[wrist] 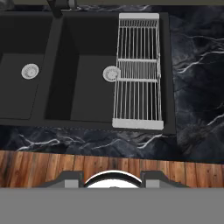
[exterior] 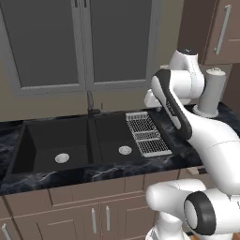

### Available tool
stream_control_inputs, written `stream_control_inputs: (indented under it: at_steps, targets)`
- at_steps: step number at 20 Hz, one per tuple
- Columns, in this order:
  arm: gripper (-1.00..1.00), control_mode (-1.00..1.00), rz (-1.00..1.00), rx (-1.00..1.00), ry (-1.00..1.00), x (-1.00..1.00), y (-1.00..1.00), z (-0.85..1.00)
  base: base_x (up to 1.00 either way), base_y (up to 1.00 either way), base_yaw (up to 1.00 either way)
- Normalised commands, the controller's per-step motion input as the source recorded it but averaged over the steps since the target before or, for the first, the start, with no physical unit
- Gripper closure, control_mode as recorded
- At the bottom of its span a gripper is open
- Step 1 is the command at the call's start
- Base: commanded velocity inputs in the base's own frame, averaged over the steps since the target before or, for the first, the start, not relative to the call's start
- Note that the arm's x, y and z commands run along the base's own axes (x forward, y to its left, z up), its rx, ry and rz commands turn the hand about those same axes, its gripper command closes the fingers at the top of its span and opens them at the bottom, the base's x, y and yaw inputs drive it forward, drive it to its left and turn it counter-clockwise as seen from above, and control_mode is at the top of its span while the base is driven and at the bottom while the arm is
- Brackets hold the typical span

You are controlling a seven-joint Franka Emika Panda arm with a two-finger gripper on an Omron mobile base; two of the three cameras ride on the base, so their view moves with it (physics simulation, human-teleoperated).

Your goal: Open the dishwasher door and pull out the top rack.

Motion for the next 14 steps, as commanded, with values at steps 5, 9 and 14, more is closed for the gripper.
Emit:
stream_control_inputs:
  at_steps: [5, 9, 14]
  targets:
    - [-1.0, 1.0, 0.0, 0.0, 0.0, 0.0, 0.0, 0.0, 0.0, 0.0, -0.12]
    - [-1.0, 1.0, 0.0, 0.0, 0.0, 0.0, 0.0, 0.0, 0.0, -0.02, -0.46]
    - [-1.0, 1.0, 0.0, 0.0, 0.0, 0.0, 0.0, 0.0, -0.06, -0.08, -0.54]
